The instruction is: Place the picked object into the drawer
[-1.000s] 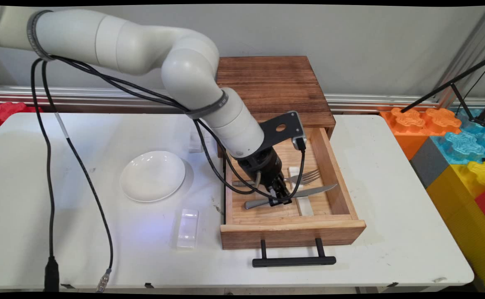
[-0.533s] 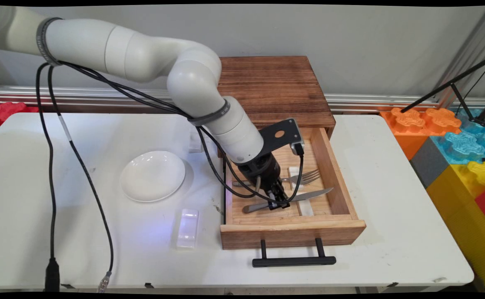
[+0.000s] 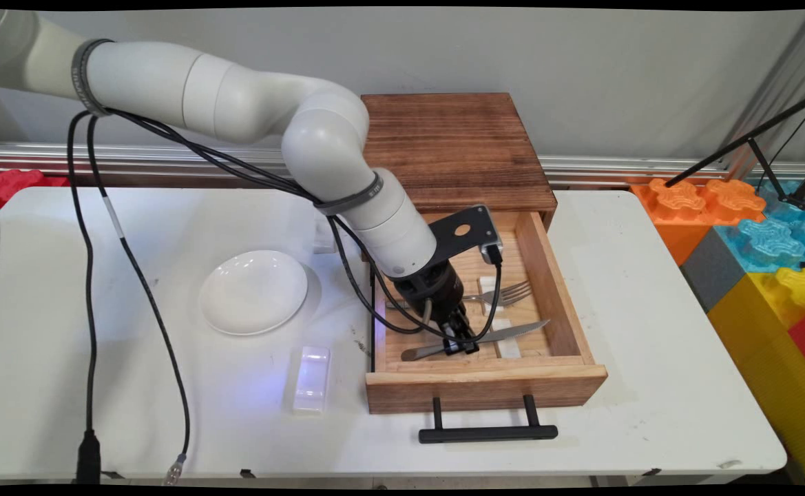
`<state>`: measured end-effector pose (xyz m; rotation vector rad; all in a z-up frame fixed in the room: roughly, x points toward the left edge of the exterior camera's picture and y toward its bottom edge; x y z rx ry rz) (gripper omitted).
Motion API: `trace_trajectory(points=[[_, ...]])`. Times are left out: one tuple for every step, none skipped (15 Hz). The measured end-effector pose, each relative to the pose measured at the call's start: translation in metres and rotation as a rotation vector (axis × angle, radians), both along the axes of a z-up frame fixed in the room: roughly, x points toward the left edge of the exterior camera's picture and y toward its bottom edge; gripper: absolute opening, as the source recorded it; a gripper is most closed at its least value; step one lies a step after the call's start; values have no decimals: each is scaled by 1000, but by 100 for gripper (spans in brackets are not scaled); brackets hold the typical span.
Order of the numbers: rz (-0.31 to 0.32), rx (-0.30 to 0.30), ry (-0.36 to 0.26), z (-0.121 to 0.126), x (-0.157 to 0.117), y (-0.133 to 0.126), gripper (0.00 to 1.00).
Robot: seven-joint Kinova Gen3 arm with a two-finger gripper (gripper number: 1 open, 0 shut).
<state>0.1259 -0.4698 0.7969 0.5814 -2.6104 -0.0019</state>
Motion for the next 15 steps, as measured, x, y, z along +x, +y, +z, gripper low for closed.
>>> trace_trajectory(points=[[-2,2,-1,-1,0,0,0],[-4,2,-2,-3,1,0,0],[-6,3,-4,-4,1,0,0],[-8,4,-6,-6,1,0,0],[-10,5,-7,-7,2,0,0],[-11,6,-7,-8,2,0,0],[-12,5,-6,-9,2,-1,0],[-13,4,-6,-10,2,-1,100],[-14,3,-4,-11,3,-1,100],[-15,3,-3,-11,3,-2,100],[-15,3,-2,-12,3,-2,100],[-16,5,0,-12,3,-2,100],[-15,7,1,-12,4,-2,100],[-15,8,4,-12,4,-2,100],[-13,9,5,-12,5,-2,100]])
